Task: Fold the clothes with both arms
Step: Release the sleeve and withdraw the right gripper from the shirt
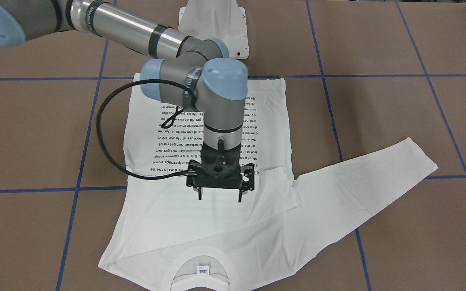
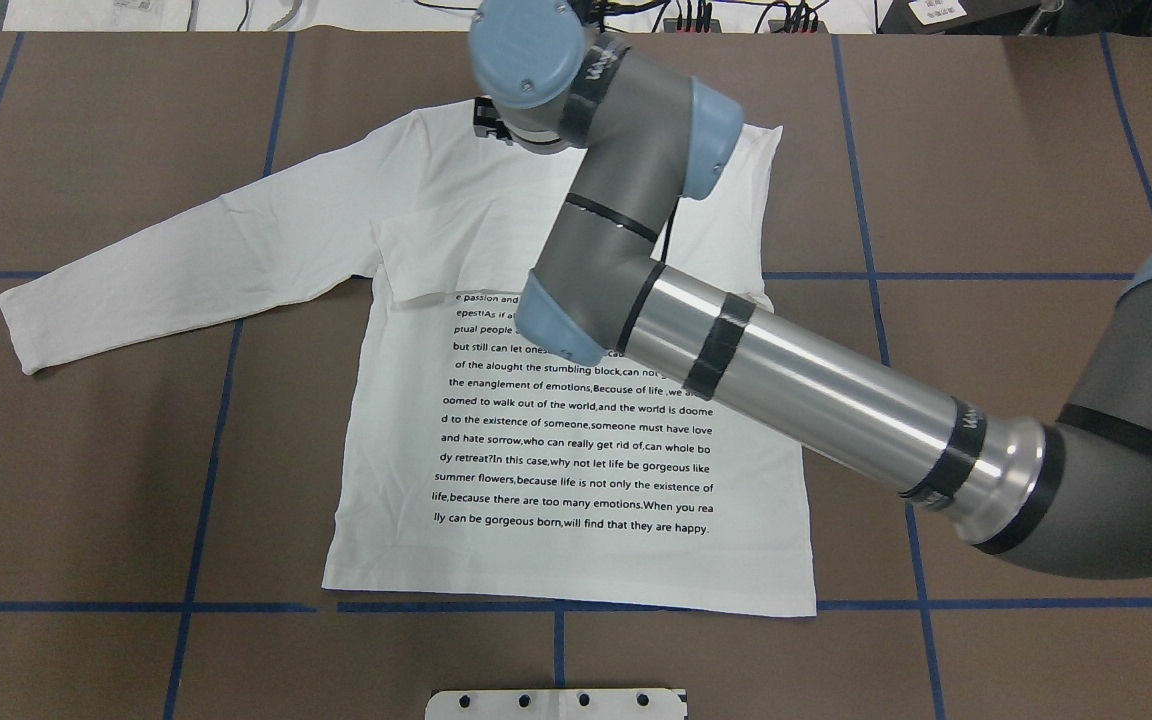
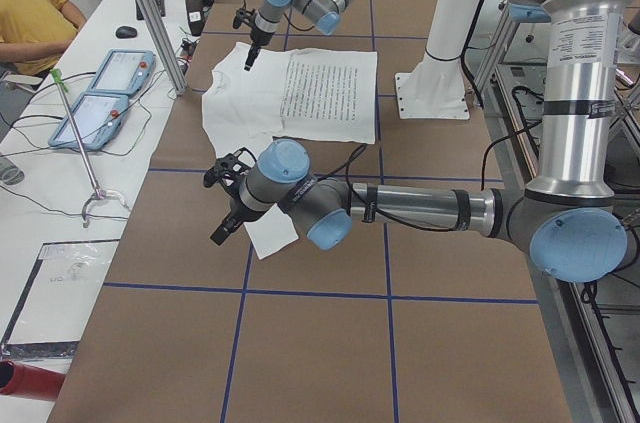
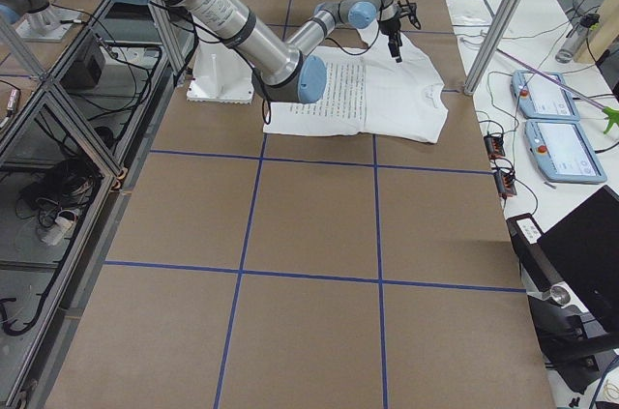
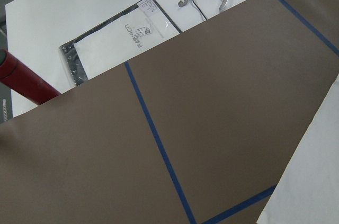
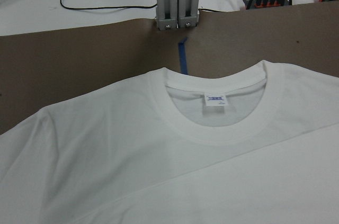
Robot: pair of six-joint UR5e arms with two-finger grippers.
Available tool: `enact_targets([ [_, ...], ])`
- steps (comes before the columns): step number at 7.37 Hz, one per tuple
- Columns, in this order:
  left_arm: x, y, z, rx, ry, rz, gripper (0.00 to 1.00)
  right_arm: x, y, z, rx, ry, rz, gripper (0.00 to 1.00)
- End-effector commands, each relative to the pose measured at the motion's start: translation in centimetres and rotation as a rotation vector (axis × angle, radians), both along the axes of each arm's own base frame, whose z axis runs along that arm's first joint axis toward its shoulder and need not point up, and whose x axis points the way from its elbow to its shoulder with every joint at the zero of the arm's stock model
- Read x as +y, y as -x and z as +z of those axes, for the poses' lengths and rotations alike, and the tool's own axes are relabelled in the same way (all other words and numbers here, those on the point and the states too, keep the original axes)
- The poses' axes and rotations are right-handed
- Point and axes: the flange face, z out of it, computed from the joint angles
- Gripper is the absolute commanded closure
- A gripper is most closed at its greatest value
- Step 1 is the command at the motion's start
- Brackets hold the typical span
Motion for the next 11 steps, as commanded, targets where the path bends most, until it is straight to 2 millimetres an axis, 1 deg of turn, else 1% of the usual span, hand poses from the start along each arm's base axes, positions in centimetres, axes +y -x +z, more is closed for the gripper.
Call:
enact_targets([
  [1, 0.3, -5.9, 4.0, 0.123, 0.051, -0.024, 0.0, 1.1, -14.3, 9.3, 0.016, -0.027, -0.107, 0.0],
  [2, 0.9, -8.4, 4.1, 0.16, 0.081, -0.065, 0.0, 1.7, -21.3, 13.3, 0.036, -0.054, -0.182, 0.0],
  [3, 1.7, -11.8, 4.2, 0.176, 0.1, -0.062, 0.0, 2.6, -26.2, 17.2, 0.062, -0.077, -0.242, 0.0],
  [4, 2.8, -14.2, 5.1, 0.159, 0.12, -0.048, 0.0, 3.8, -29.7, 20.9, 0.087, -0.08, -0.285, 0.0],
  [5, 4.6, -15.0, 6.2, 0.153, 0.108, -0.03, 0.0, 4.9, -31.8, 22.7, 0.104, -0.083, -0.296, 0.0],
  [6, 6.5, -15.8, 7.6, 0.131, 0.11, -0.016, 0.0, 5.6, -32.3, 23.0, 0.104, -0.084, -0.296, 0.0],
  [7, 7.3, -17.0, 8.3, 0.106, 0.108, -0.012, 0.0, 5.8, -32.4, 23.1, 0.104, -0.084, -0.296, 0.0],
  [8, 7.5, -18.2, 8.5, 0.083, 0.097, -0.021, 0.01, 5.9, -32.5, 23.2, 0.106, -0.083, -0.295, 0.0],
  [9, 7.8, -18.9, 8.6, 0.079, 0.096, -0.005, 0.08, 5.9, -32.5, 23.2, 0.106, -0.083, -0.295, 0.0],
  [10, 8.2, -19.9, 8.6, 0.076, 0.095, 0.017, 0.23, 5.9, -32.5, 23.4, 0.108, -0.08, -0.294, 0.0],
  [11, 8.5, -20.6, 8.6, 0.075, 0.094, 0.032, 0.25, 5.9, -32.5, 23.4, 0.108, -0.08, -0.294, 0.0],
])
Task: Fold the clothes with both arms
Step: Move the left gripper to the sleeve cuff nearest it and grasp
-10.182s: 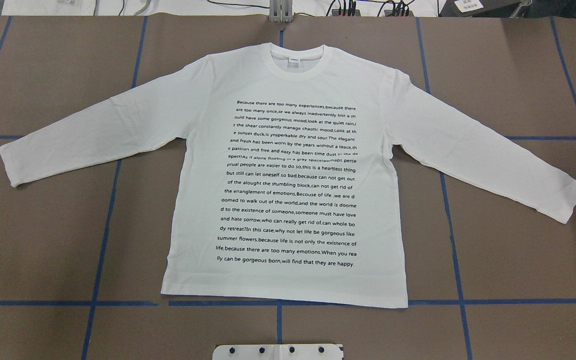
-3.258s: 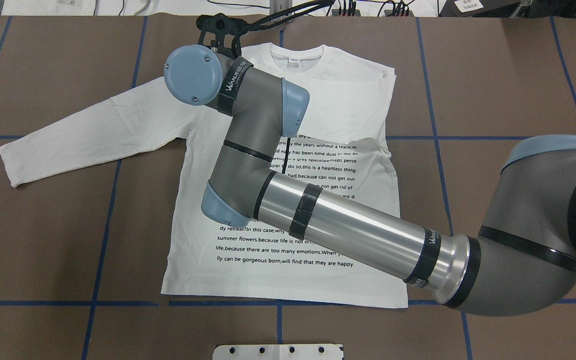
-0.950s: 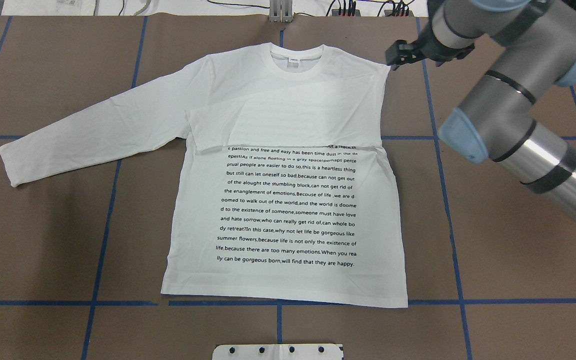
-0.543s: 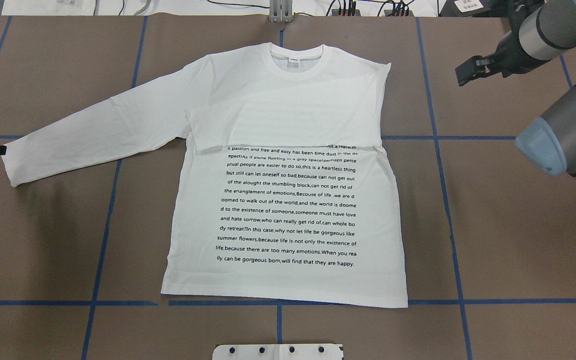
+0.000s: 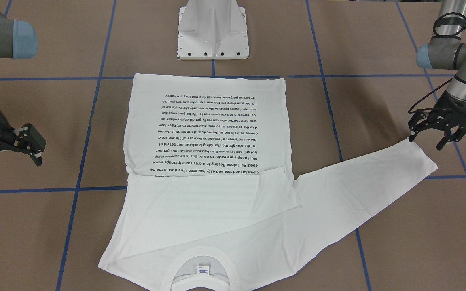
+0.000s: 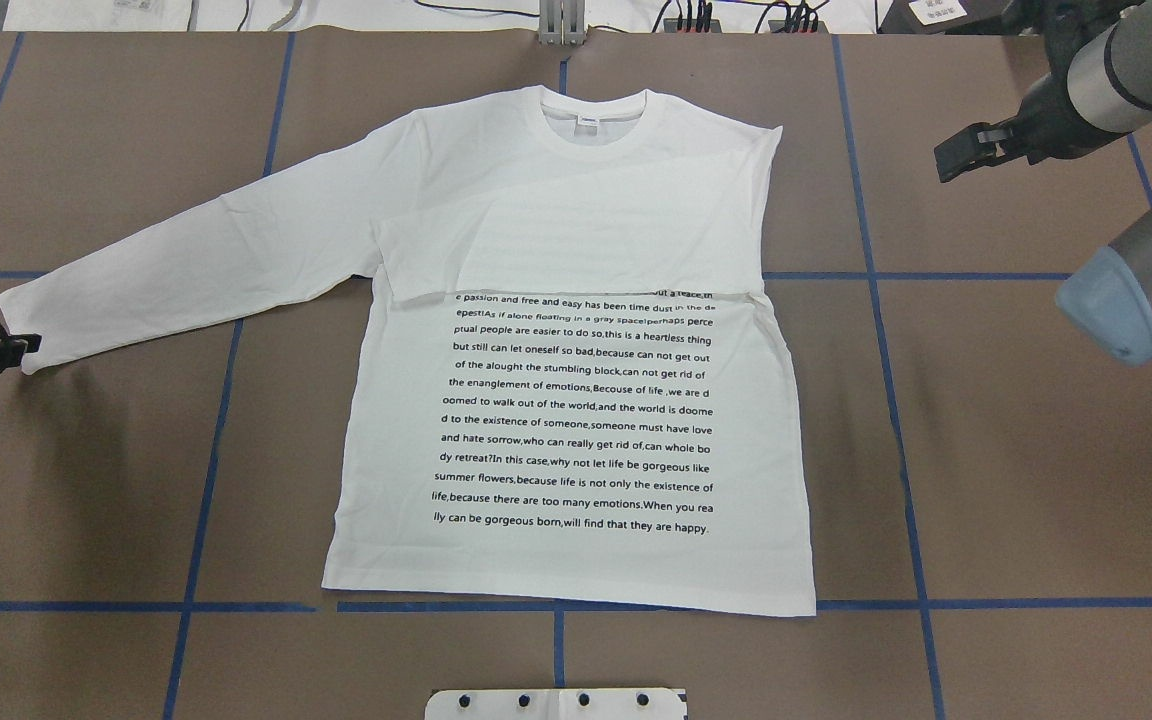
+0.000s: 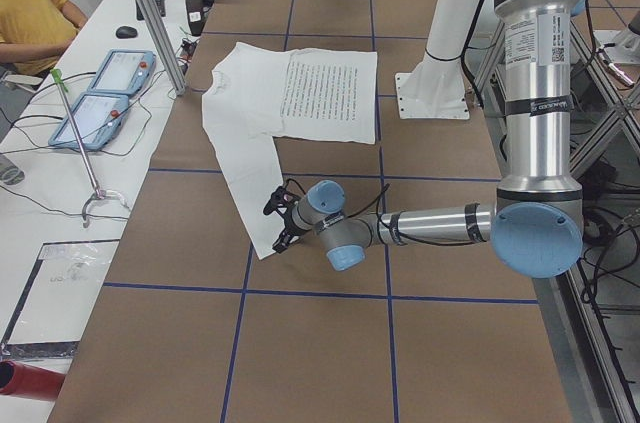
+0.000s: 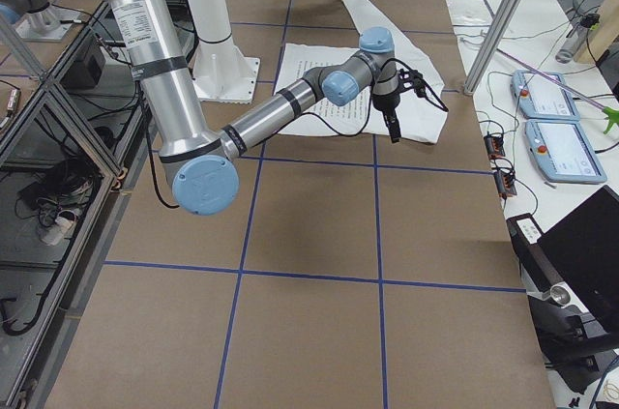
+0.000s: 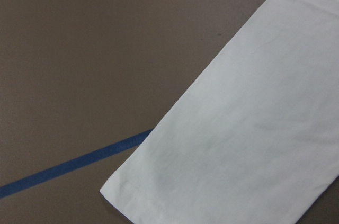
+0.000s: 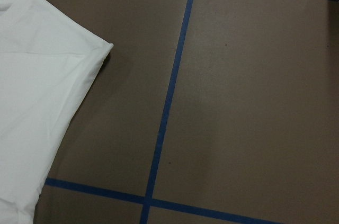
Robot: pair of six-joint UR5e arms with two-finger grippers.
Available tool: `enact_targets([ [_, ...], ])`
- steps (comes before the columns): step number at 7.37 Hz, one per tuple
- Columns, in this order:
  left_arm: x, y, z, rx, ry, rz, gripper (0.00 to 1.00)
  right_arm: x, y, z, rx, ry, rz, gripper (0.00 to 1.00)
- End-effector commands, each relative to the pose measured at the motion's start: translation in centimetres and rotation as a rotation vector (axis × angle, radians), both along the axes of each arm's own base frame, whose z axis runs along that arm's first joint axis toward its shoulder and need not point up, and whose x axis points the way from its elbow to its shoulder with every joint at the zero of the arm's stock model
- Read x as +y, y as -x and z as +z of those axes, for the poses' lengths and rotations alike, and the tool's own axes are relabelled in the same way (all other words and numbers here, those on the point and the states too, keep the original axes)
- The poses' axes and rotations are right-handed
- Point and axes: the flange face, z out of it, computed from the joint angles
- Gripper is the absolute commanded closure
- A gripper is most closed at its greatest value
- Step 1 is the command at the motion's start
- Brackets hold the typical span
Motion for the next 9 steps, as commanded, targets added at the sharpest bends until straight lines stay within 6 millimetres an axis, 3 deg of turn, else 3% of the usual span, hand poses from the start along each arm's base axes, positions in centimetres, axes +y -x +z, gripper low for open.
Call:
enact_targets([
  [1, 0.57, -1.22, 0.06, -0.004, -0.003, 0.028, 0.25, 0.03, -0.03, 0.06, 0.001, 0.0, 0.0, 0.0],
  [3, 0.84, -1.45, 0.2, -0.006, -0.001, 0.034, 0.26, 0.05, -0.04, 0.15, 0.001, 0.004, 0.003, 0.0],
  [4, 0.93, -1.64, 0.28, -0.008, 0.0, 0.037, 0.33, 0.02, -0.04, 0.23, 0.002, 0.005, 0.005, 0.0],
  [5, 0.94, -1.69, 0.29, -0.008, 0.0, 0.036, 0.43, 0.04, -0.05, 0.32, 0.002, 0.009, 0.007, 0.0],
  [8, 0.87, -1.54, 0.39, -0.017, -0.005, 0.022, 1.0, -0.02, -0.03, 0.3, 0.001, 0.012, 0.012, 0.0],
  [9, 0.8, -1.59, 0.2, -0.013, -0.01, 0.022, 1.0, 0.01, -0.05, 0.39, 0.002, 0.014, 0.012, 0.0],
])
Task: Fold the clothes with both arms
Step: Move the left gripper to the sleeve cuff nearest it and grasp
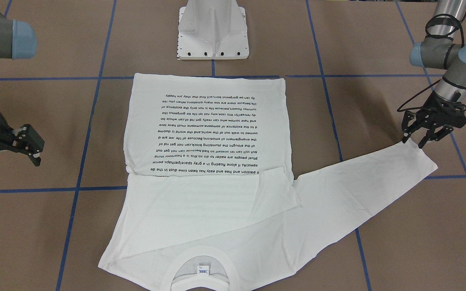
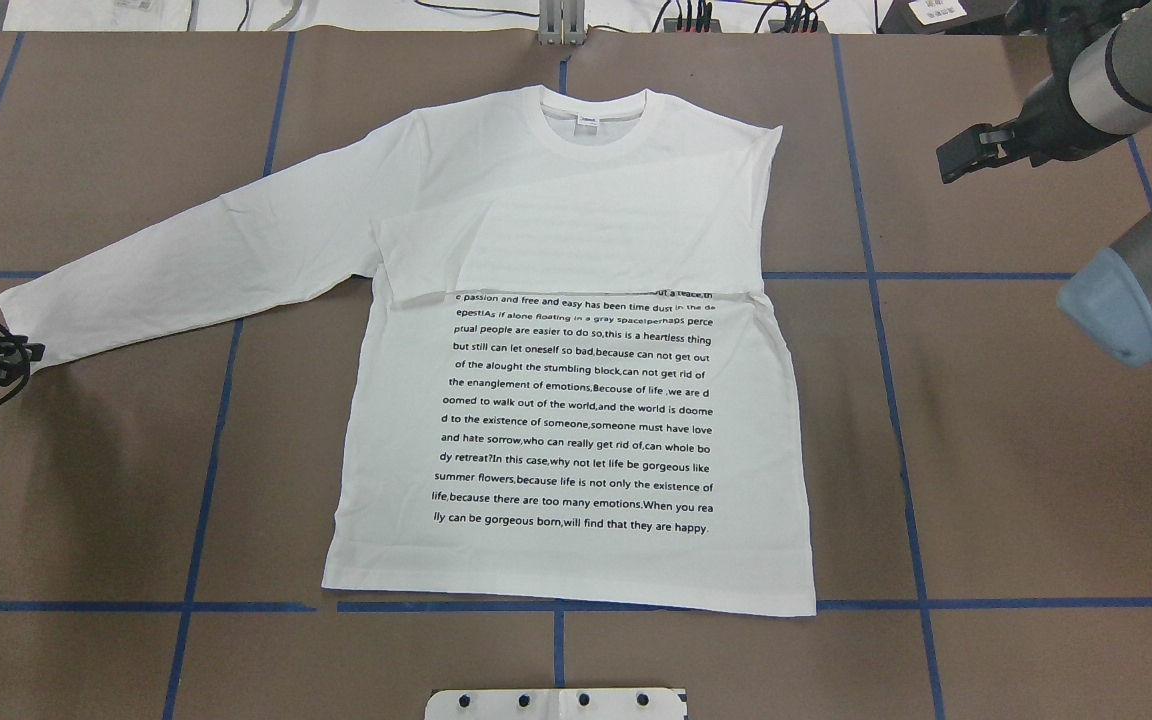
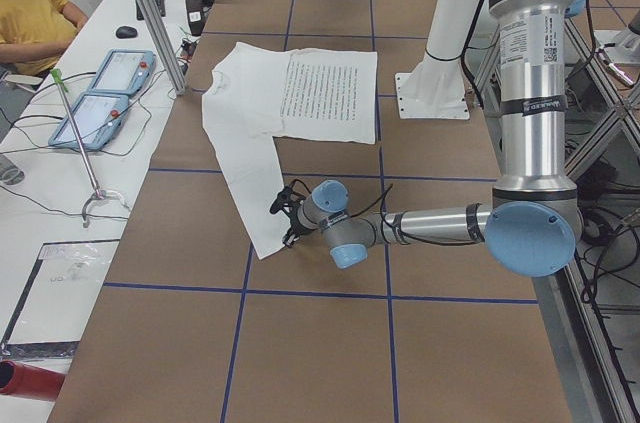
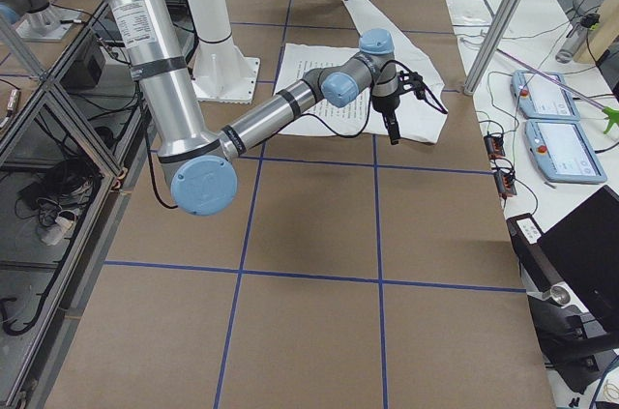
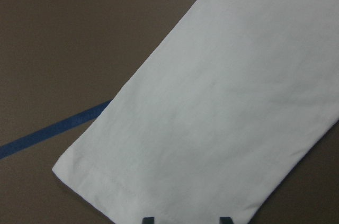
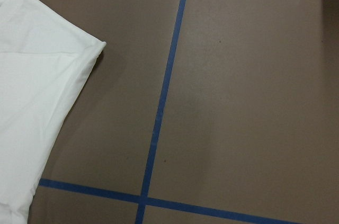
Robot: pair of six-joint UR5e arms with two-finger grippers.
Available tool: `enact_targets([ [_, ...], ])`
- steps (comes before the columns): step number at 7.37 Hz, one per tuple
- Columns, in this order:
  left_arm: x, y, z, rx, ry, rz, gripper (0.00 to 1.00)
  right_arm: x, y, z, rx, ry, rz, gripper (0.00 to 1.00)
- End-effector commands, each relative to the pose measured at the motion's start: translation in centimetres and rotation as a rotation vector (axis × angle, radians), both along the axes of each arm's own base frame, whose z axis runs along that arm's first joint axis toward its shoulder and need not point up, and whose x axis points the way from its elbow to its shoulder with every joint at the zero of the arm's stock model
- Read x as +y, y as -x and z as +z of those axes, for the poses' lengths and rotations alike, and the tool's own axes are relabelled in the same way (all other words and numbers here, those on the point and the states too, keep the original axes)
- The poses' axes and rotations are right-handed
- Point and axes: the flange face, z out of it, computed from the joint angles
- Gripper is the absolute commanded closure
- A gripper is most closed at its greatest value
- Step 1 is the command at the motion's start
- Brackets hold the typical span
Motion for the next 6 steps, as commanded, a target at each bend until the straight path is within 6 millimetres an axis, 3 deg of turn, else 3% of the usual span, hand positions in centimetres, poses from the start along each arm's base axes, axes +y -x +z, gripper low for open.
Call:
enact_targets([
  [1, -0.08, -0.06, -0.5, 0.007, -0.011, 0.001, 1.0, 0.01, 0.1, -0.05, -0.001, 0.001, 0.0, 0.0],
  [2, -0.11, -0.02, -0.66, 0.01, -0.013, 0.0, 1.0, 0.01, 0.1, -0.05, -0.001, 0.001, 0.0, 0.0],
  [3, -0.04, -0.04, -0.42, 0.009, -0.006, 0.006, 0.91, 0.03, 0.08, -0.12, -0.002, 0.0, 0.001, 0.0],
  [4, -0.09, 0.02, -0.23, 0.002, -0.007, 0.0, 0.62, 0.03, 0.08, -0.12, -0.002, 0.001, 0.002, 0.0],
  [6, -0.04, 0.06, -0.23, 0.001, -0.008, 0.001, 0.57, -0.03, 0.1, 0.03, 0.0, 0.004, 0.004, 0.0],
])
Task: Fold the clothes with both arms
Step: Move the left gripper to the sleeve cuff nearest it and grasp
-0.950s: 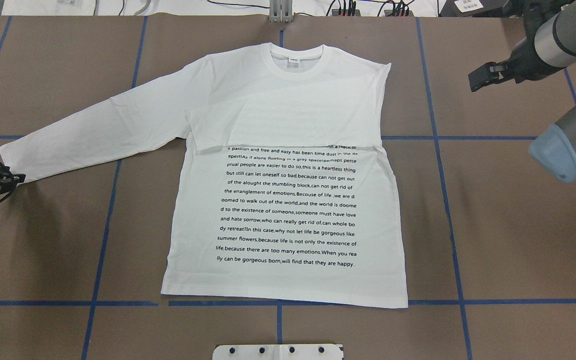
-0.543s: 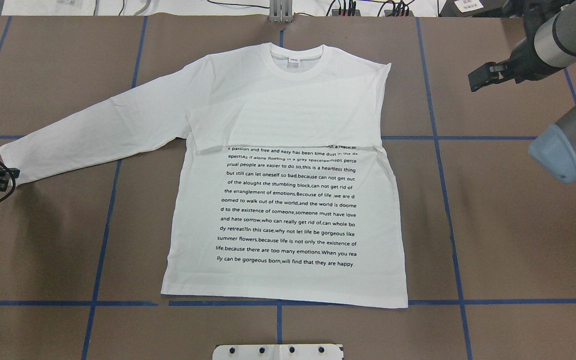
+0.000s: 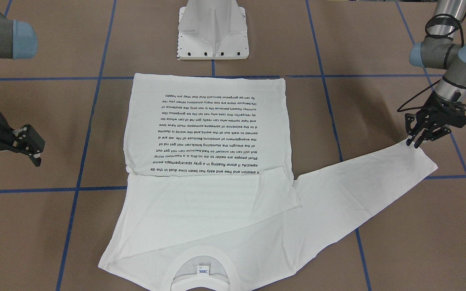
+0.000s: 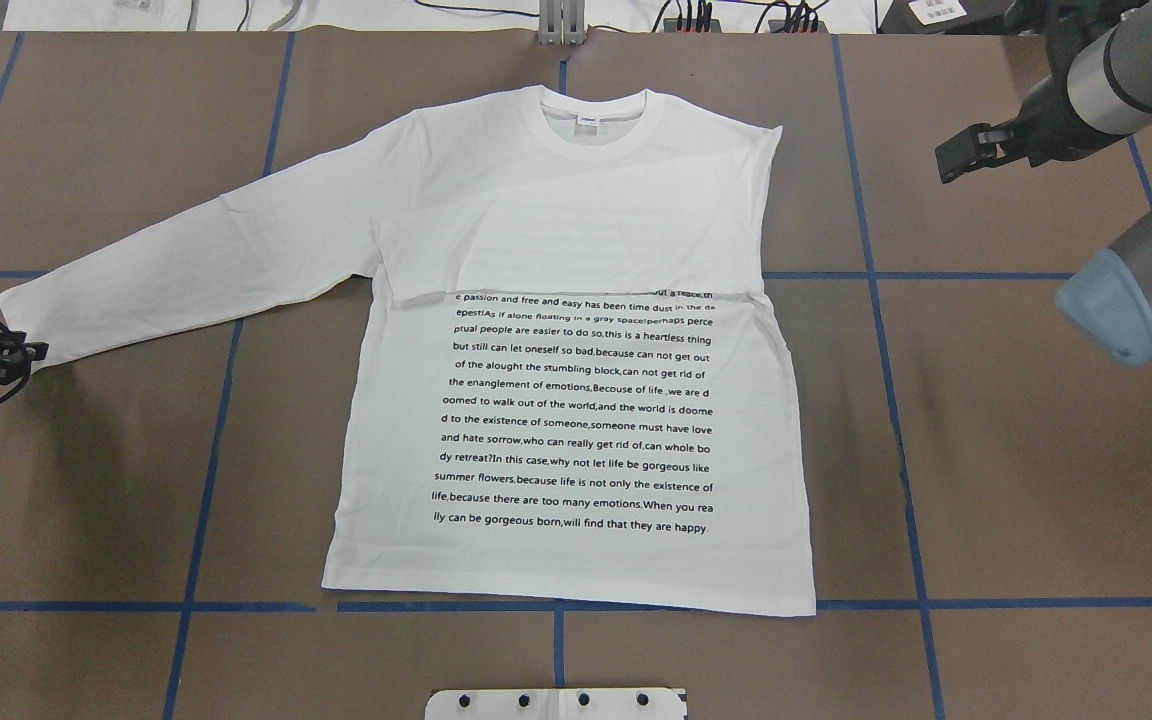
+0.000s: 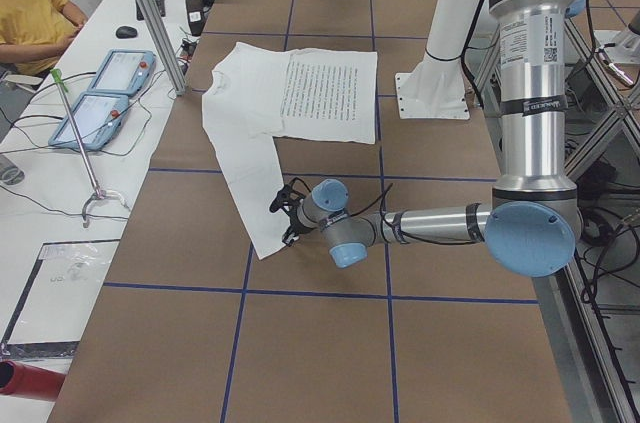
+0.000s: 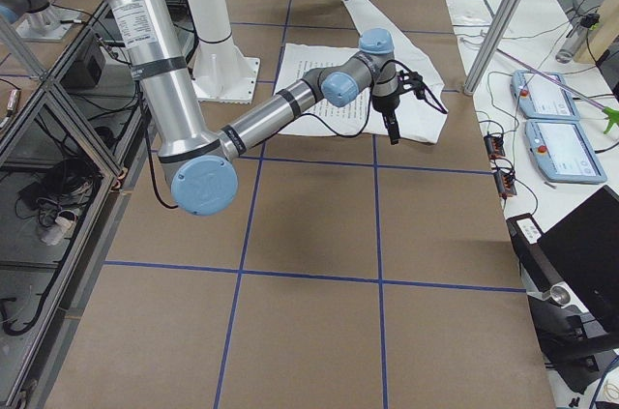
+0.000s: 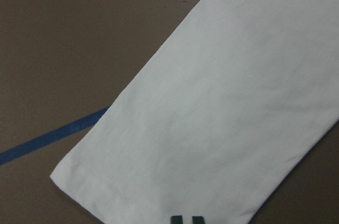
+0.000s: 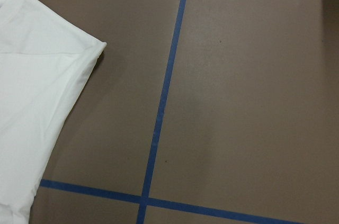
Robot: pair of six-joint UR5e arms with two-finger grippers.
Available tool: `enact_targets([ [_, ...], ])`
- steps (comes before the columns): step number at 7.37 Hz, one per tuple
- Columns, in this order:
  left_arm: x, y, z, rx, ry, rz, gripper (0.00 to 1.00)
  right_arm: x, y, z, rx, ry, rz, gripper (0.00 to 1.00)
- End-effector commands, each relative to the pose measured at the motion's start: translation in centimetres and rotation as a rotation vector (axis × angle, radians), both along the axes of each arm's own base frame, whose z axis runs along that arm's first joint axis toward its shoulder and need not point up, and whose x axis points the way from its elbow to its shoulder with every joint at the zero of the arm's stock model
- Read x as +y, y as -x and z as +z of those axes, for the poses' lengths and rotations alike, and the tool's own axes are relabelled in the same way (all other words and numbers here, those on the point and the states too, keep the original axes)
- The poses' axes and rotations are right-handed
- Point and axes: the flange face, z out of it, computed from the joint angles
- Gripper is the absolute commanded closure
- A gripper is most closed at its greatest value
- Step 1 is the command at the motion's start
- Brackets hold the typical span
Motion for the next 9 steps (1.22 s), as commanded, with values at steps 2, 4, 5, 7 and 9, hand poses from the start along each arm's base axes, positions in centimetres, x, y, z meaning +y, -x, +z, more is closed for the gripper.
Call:
enact_targets([
  [2, 0.04, 0.04, 0.05, -0.002, 0.0, 0.001, 0.56, -0.01, 0.0, 0.02, 0.0, 0.001, 0.001, 0.0],
  [4, 0.24, 0.1, 0.09, -0.002, 0.0, 0.002, 0.5, -0.02, -0.01, 0.02, 0.001, 0.0, 0.002, 0.0],
  [5, 0.66, 0.41, 0.5, -0.014, -0.005, 0.013, 0.5, -0.05, 0.01, 0.09, 0.002, 0.001, 0.002, 0.0],
  [7, 0.7, 0.36, 0.58, -0.017, -0.006, 0.016, 0.5, -0.02, -0.01, 0.02, 0.001, 0.001, 0.003, 0.0],
  [9, 0.83, 0.08, 0.5, -0.015, -0.007, 0.024, 0.46, -0.05, 0.01, 0.09, -0.002, 0.009, 0.011, 0.0],
])
